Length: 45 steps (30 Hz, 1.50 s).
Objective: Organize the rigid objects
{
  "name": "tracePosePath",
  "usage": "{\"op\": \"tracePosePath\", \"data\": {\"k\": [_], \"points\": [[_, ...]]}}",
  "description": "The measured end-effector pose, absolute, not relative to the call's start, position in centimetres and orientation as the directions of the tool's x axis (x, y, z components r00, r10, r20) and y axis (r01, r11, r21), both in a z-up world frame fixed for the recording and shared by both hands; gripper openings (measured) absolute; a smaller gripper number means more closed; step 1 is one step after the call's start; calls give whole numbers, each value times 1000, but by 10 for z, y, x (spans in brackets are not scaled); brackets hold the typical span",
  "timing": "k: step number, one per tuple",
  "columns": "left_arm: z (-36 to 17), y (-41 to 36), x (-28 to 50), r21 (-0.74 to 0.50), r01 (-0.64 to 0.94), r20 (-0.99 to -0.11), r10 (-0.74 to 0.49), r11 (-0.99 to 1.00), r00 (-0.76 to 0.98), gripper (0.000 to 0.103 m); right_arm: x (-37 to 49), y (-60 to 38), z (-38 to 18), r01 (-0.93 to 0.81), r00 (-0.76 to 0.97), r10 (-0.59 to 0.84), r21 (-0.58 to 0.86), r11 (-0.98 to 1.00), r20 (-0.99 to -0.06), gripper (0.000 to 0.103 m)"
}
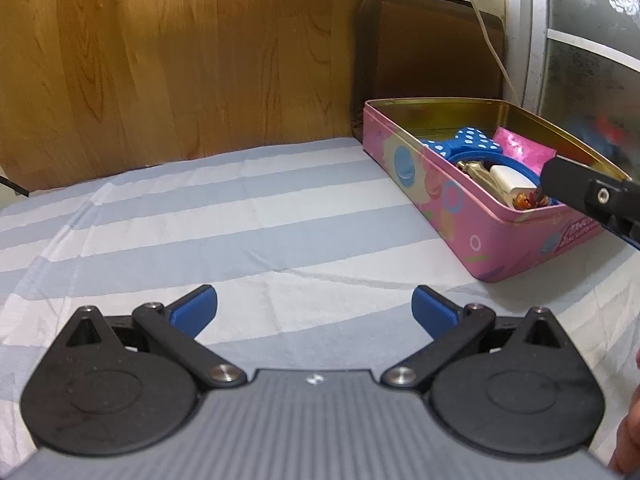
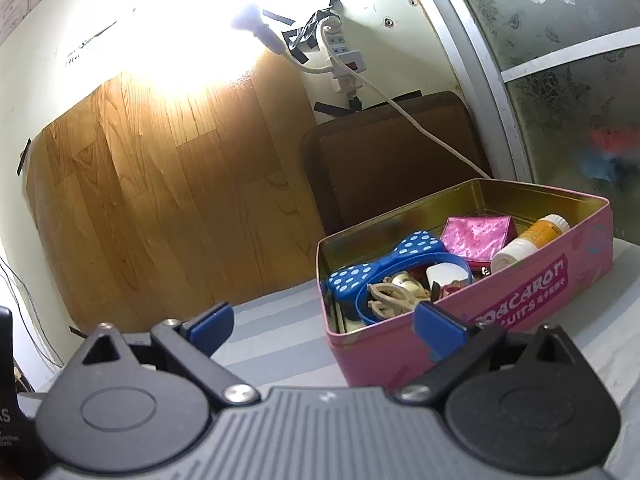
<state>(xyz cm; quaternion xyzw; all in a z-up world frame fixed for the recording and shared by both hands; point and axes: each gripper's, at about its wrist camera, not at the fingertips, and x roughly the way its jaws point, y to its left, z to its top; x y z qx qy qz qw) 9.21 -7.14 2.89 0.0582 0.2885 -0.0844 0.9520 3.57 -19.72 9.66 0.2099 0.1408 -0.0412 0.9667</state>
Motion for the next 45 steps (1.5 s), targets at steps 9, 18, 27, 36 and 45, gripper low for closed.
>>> {"op": "tracePosePath", "data": {"k": [9,18,27,36,45], "points": [[36,-77,87,72,173,-546,-106,982,831,103,33,-199,97,148,958,-30,399,905,-286,100],[41,-81,86,85,181,-562,-103,980,821,103,29,-200,98,161,961,-49,404,900,-274,100],[39,-83,89,88,179,-586,-94,980,805,103,29,-199,98,166,960,-53,405,899,-274,100],[35,-83,92,93,187,-620,-90,978,779,103,30,-199,99,165,959,-51,406,899,-278,101],[31,-84,96,101,195,-646,-84,976,759,103,32,-200,98,165,958,-47,410,897,-283,101]]}}
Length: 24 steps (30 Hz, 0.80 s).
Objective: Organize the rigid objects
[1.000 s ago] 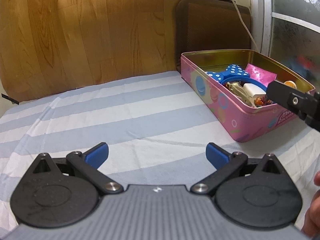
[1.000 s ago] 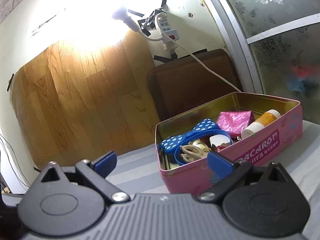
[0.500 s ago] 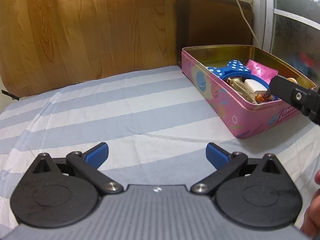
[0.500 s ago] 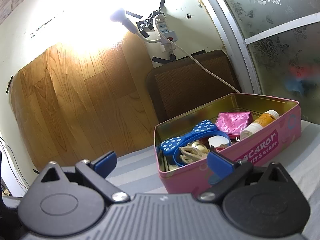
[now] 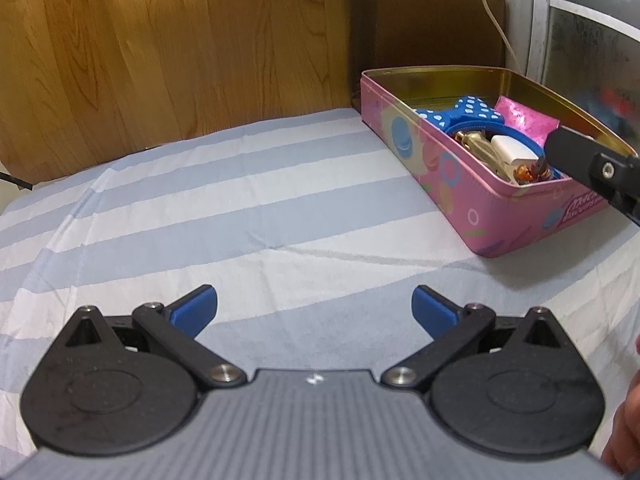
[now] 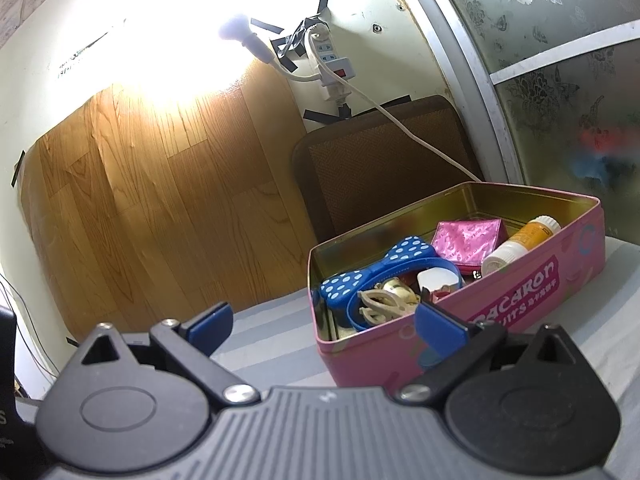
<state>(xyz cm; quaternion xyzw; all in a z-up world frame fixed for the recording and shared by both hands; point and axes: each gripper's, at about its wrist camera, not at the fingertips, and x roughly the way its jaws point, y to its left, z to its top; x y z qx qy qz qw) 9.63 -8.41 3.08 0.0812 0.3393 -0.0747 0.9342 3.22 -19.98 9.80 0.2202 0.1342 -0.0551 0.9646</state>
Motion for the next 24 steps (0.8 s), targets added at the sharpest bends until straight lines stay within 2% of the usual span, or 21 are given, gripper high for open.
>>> {"op": "tracePosePath", "data": {"k": [24], "points": [[20,-89,103,110,215,-681,-84,970,728,103,38,-208,89,173,953,-40,431,885,-301,101]]}}
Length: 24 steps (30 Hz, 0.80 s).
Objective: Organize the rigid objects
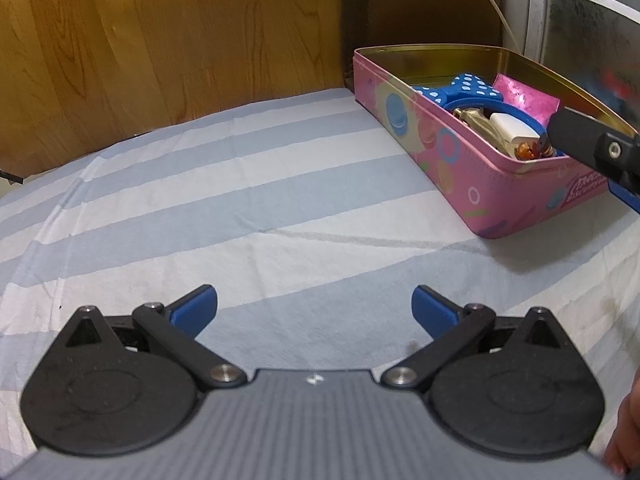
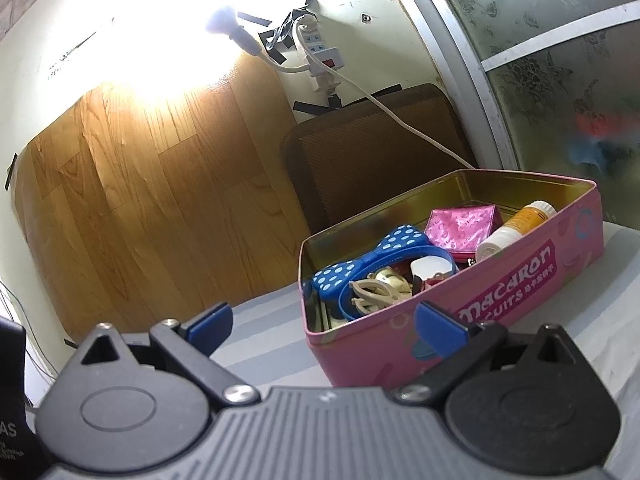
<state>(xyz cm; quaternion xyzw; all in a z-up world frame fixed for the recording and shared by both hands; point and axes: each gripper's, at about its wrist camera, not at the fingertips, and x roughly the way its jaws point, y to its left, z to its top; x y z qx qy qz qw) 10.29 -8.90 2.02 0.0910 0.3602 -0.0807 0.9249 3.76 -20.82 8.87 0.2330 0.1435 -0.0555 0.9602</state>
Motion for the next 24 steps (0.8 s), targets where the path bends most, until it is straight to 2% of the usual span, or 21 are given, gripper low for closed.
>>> {"op": "tracePosePath", "data": {"k": [24], "points": [[12,-91,106,110,232,-706,-89,966,703,103,37,-209,87,178,951,-41,436,882,-306,101]]}}
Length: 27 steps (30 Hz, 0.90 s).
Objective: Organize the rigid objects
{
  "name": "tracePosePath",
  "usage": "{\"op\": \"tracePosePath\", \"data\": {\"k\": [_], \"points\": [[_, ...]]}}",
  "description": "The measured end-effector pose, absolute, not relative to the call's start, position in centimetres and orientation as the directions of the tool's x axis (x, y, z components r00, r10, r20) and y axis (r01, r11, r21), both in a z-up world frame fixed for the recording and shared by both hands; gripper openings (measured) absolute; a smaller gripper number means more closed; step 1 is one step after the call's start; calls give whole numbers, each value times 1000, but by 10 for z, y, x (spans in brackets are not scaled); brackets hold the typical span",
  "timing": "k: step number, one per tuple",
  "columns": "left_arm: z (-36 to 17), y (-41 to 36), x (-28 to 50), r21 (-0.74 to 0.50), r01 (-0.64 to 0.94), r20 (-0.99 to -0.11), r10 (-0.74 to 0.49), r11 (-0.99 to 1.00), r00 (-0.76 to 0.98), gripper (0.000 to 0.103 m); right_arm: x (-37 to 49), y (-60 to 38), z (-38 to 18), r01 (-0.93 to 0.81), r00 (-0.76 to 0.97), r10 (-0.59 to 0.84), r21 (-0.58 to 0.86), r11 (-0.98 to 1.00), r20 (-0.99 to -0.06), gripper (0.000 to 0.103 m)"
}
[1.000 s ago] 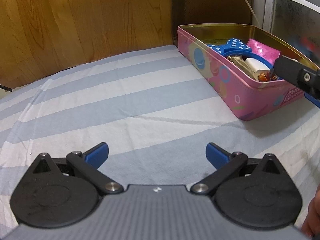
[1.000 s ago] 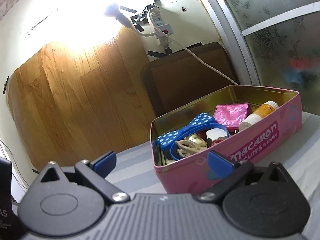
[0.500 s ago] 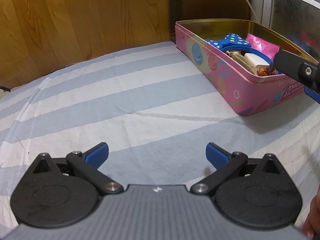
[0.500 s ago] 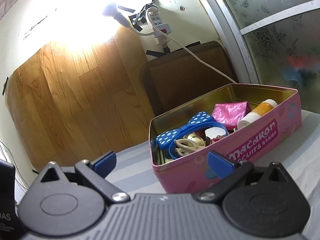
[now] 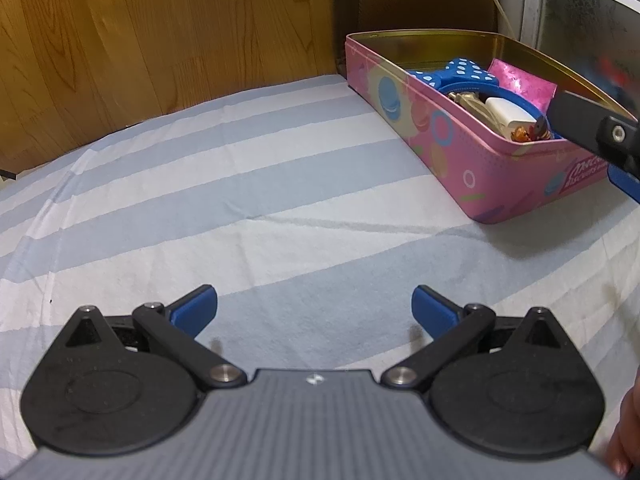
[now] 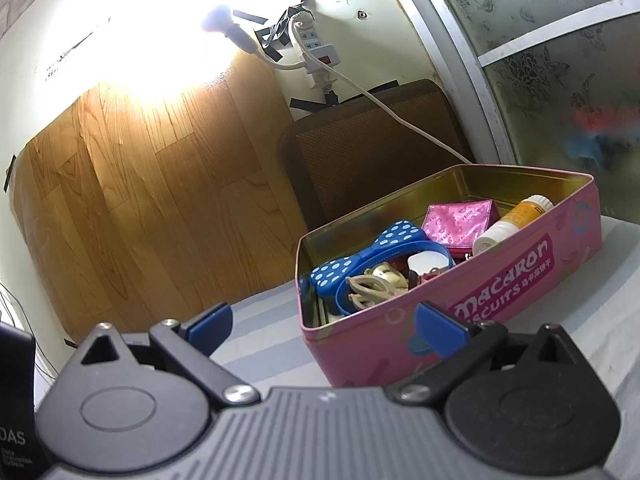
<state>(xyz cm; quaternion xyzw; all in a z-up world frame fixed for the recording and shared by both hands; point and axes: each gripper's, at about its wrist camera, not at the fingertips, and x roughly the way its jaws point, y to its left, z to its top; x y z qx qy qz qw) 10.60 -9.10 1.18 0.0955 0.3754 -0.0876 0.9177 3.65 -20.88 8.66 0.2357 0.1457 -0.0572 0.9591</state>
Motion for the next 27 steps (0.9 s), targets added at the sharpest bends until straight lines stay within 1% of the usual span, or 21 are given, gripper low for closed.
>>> {"op": "tracePosePath", "data": {"k": [16,27], "points": [[8,-90,107,94,237,-720,-98,967,687,103,36,-208,84,183,949,-43,437,881,-311,101],[9,-90,107,91,240,-715,-105,966,692,103,36,-208,83,184,949,-44,437,881,-311,101]]}}
